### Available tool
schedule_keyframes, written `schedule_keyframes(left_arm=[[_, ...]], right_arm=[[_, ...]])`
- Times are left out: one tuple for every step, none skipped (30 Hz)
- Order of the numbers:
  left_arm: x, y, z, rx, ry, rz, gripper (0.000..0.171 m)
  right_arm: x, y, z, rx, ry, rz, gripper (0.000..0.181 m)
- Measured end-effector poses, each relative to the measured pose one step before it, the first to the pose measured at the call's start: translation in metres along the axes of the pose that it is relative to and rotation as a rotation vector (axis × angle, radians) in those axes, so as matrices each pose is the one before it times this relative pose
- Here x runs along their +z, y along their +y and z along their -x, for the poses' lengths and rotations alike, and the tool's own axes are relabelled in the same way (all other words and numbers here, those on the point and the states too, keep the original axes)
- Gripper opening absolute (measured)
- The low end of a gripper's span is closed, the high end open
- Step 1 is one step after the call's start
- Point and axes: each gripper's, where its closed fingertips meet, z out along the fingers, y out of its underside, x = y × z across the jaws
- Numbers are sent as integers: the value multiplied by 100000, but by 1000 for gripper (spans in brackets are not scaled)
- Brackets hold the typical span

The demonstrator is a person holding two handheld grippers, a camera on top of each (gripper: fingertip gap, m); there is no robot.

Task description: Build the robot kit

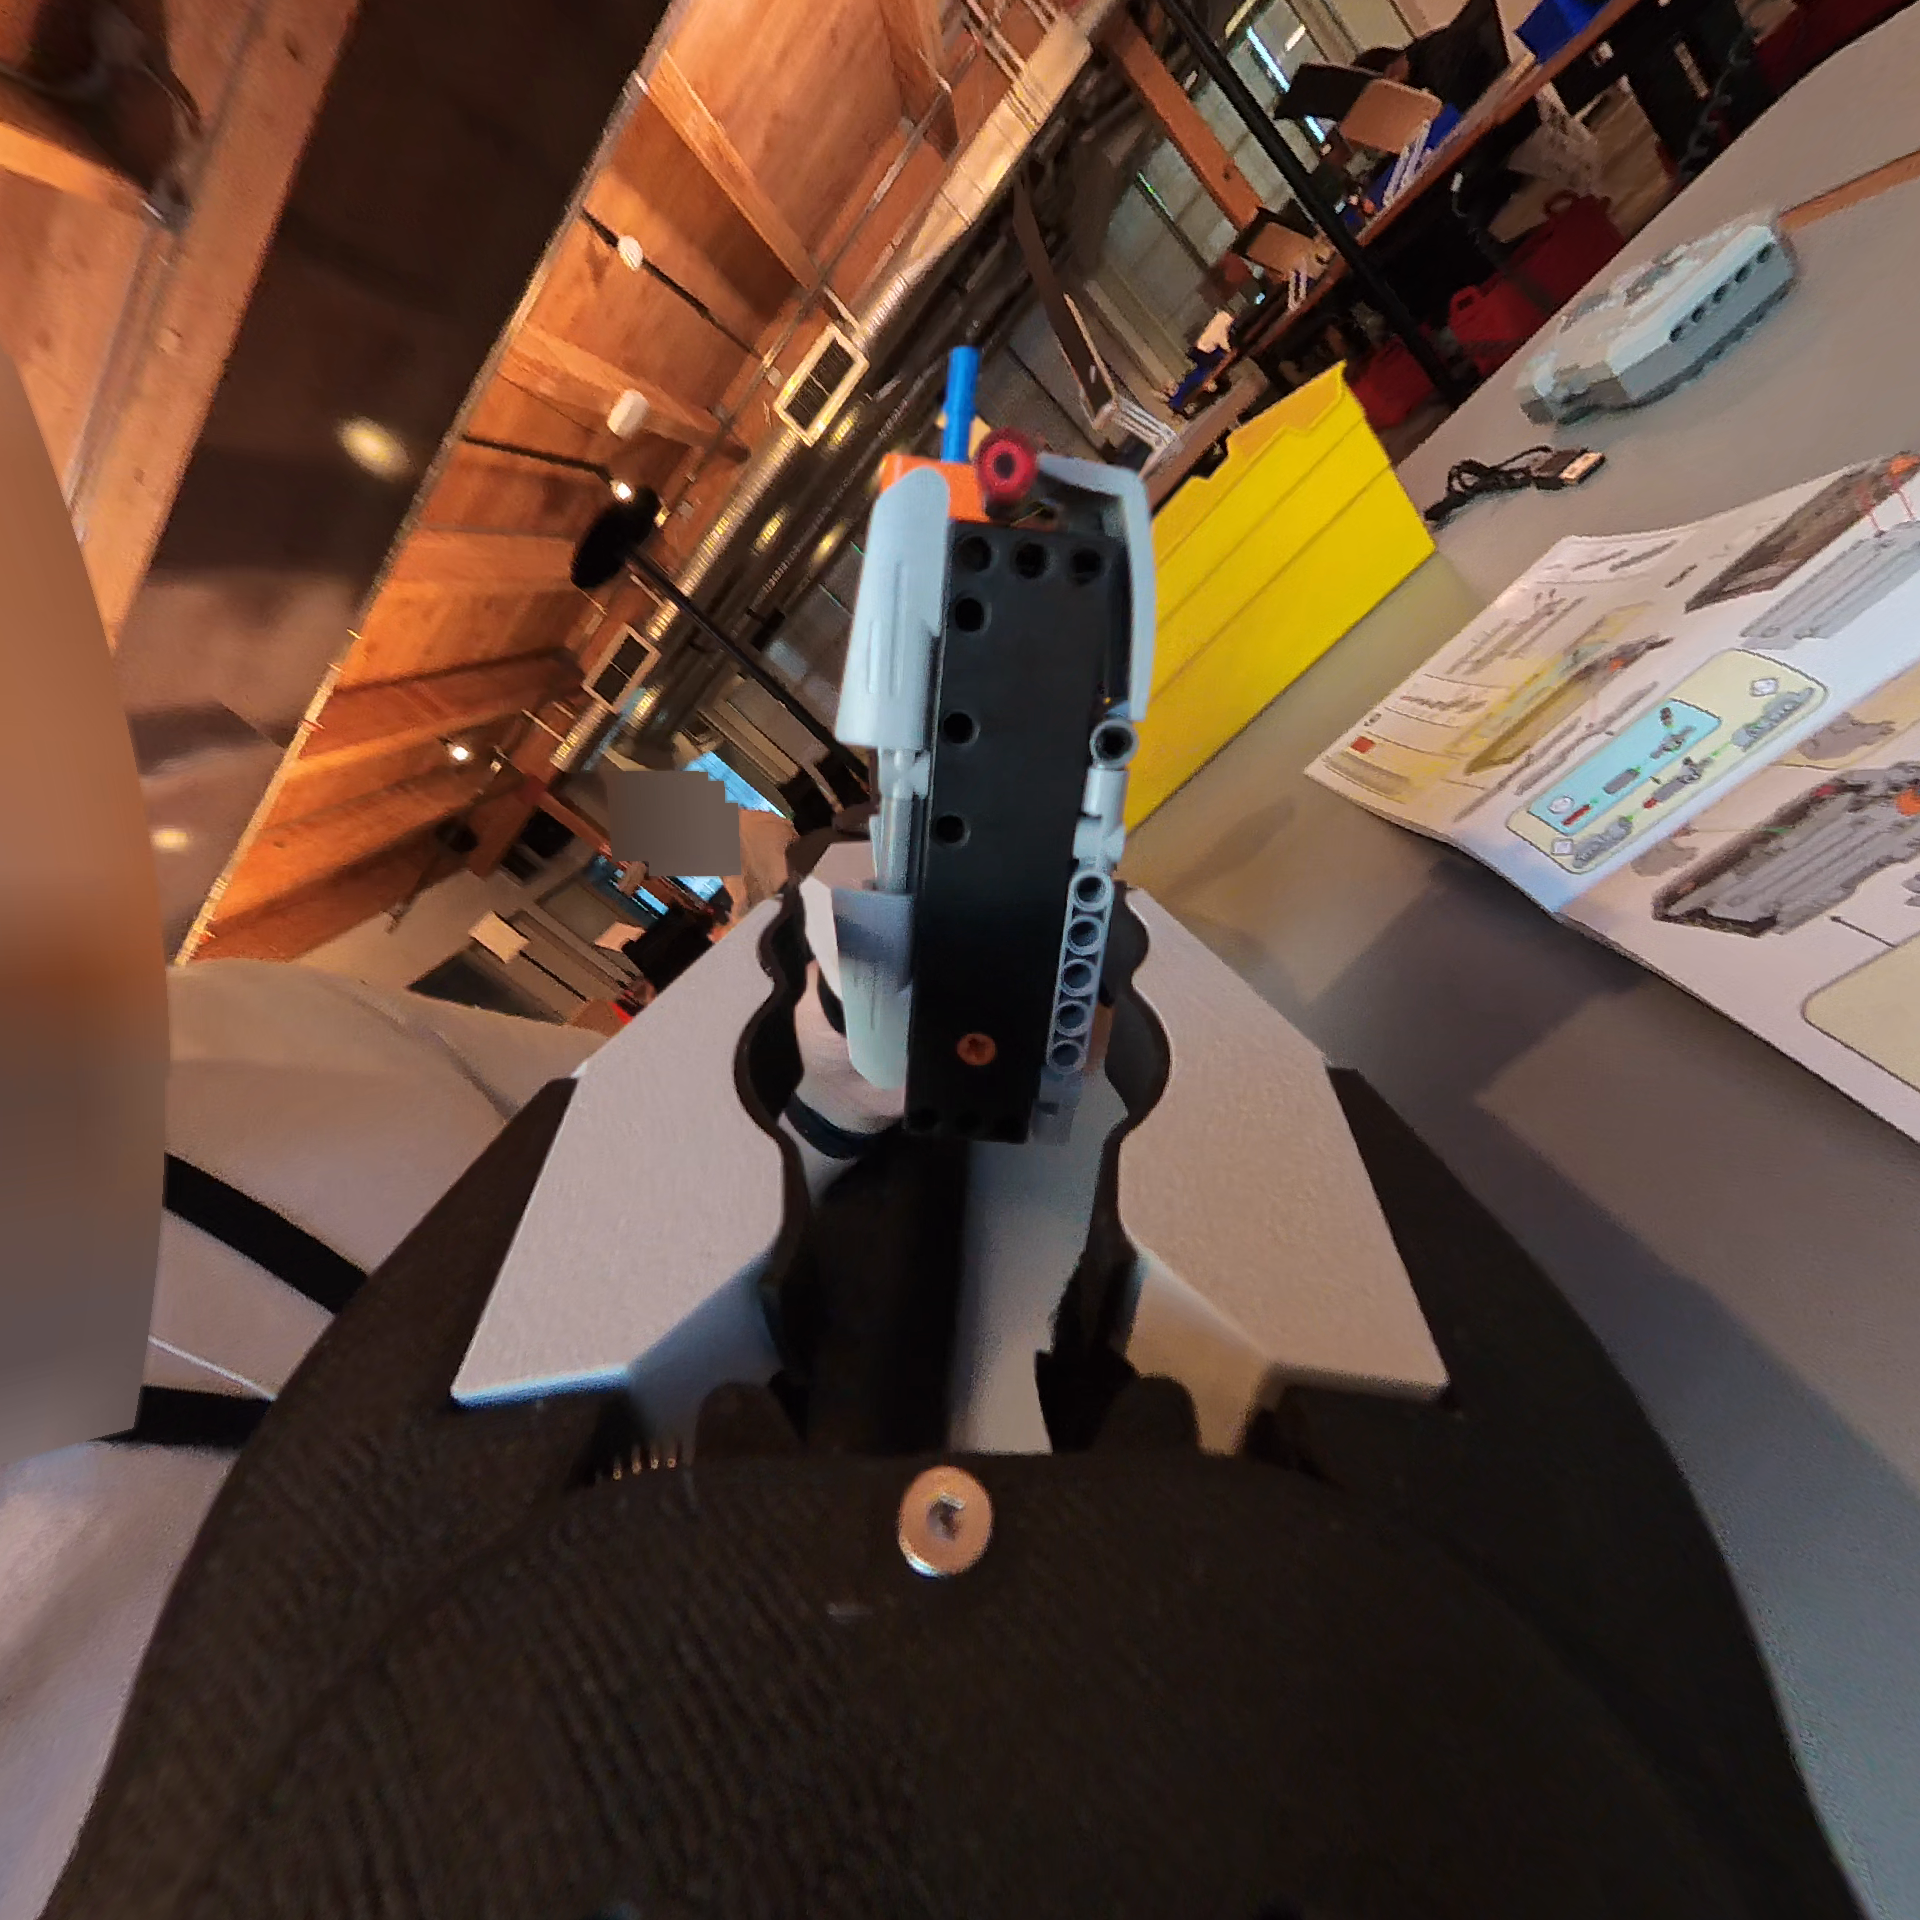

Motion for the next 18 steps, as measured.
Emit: schedule_keyframes(left_arm=[[16, -62, -46, 2485, -1379, 226, 45], [5, -4, -38, 2175, -1339, 344, 46], [-6, 18, -88, 1960, -940, 189, 45], [-30, -16, -146, 1807, -523, -65, 45], [-47, -65, -173, 1742, -223, -384, 46], [-32, -36, -202, 1767, 226, -114, 46], [-13, 48, -154, 1537, 347, 644, 46], [-31, -2, -13, 1120, -161, 364, 46], [-44, -15, 20, 934, -129, 69, 46], [-12, 113, -27, 737, 729, 783, 46], [-22, 230, 6, 647, 719, 1685, 46], [-33, 59, 36, 1059, -286, 474, 46], [16, 82, -17, 1519, -375, 491, 46], [61, 132, -60, 1503, -163, 695, 46], [65, 86, -115, 1478, 3, 321, 46], [84, 72, -151, 1403, 164, 317, 46], [99, 128, -150, 1175, 206, 714, 46], [121, 198, -171, 1035, 598, 966, 46]], right_arm=[[22, -219, 67, 428, -368, -1151, 55], [56, -79, 28, -1264, 709, 17, 56], [64, -20, 50, -2046, 1123, 620, 56], [60, -43, 124, -2009, 858, 383, 55], [59, -84, 165, -1279, 461, -173, 55], [56, -153, 168, -462, 174, -655, 54], [47, -185, 167, -274, 66, -1026, 52], [53, -145, 100, 94, 280, -748, 53], [75, -2, -10, -166, 832, -26, 53], [45, 16, 16, -907, 672, 249, 52], [11, 105, 30, -934, 609, 1108, 53], [14, 248, -56, -1008, 980, 2254, 53], [1, 161, 2, -841, 576, 1507, 53], [-3, -71, 41, -273, 513, -449, 53], [-5, -87, -33, 688, 1158, -710, 52], [-9, -128, 32, 594, 727, -1246, 50], [3, -202, 210, 1014, -769, -2111, 51], [8, -55, 217, 1571, -1128, -1240, 51]])
